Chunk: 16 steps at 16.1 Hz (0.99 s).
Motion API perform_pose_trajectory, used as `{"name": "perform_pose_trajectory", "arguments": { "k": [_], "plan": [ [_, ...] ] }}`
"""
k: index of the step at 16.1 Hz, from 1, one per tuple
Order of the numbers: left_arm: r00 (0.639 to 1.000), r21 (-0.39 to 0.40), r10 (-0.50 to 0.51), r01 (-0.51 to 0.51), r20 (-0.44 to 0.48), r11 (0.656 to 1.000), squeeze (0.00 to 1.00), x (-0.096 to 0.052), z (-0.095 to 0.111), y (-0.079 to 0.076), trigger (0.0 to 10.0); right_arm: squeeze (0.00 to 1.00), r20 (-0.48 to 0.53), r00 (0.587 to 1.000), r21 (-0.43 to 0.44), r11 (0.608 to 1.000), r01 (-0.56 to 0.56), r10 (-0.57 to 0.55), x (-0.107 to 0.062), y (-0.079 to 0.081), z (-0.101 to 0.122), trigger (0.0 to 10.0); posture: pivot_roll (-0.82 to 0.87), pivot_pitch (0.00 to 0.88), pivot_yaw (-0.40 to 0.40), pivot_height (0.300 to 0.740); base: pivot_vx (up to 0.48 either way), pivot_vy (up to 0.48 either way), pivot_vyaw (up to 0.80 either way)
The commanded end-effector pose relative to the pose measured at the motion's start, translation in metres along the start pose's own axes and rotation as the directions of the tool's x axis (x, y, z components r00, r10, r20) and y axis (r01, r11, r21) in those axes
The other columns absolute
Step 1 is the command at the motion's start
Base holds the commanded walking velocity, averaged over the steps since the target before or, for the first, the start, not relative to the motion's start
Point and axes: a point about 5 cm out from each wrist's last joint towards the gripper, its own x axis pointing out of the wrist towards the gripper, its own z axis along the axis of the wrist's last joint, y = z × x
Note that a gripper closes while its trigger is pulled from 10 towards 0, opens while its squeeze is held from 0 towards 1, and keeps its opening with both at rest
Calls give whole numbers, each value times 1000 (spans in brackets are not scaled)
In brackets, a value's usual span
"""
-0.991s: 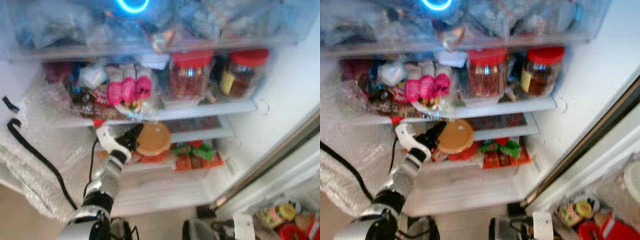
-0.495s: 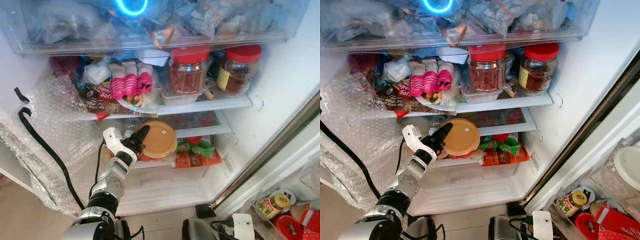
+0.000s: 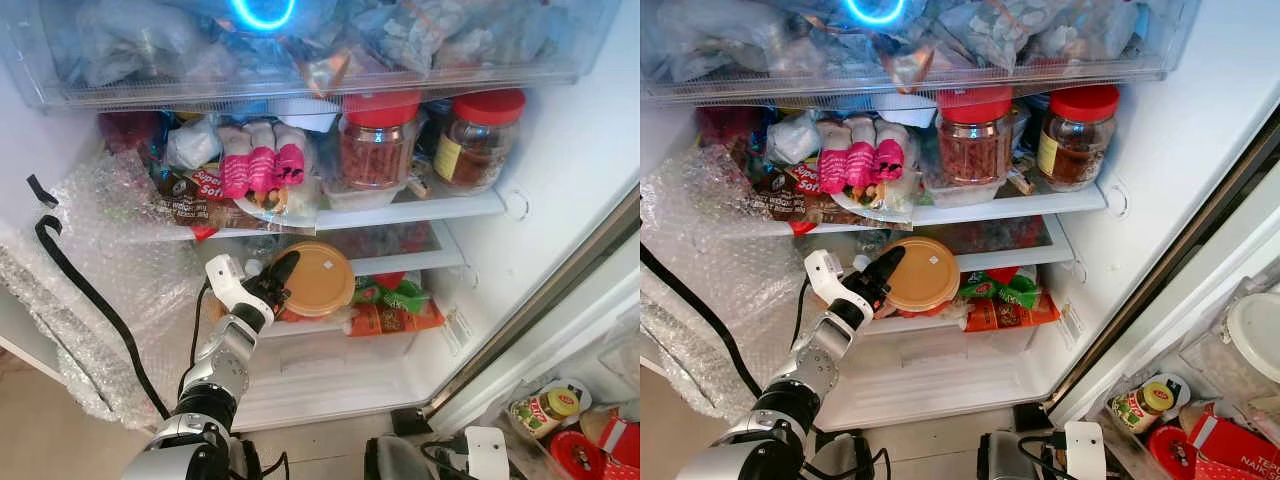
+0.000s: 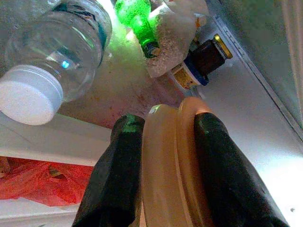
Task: Restocking fridge
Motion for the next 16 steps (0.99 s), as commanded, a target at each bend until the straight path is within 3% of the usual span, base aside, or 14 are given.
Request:
{"name": "perform_pose_trajectory", "arguments": {
  "k": [1,5,16],
  "plan": [
    [1000,-2,-2,2,-10,1000,0,1,-2,0,10000,0,-17,1000,2,1000,-13,13,-2,4,-5,10000,-191,76,-9,640,0,0,0],
    [1000,-10,-2,2,-6,1000,0,1,-1,0,10000,0,-18,1000,3,1000,-14,14,-2,5,-5,10000,-191,78,-8,640,0,0,0],
    [1000,-13,-2,2,2,1000,0,2,0,-1,10000,0,-15,1000,3,1000,-13,13,-1,4,-3,10000,-191,84,-10,640,272,0,0]
  ]
}}
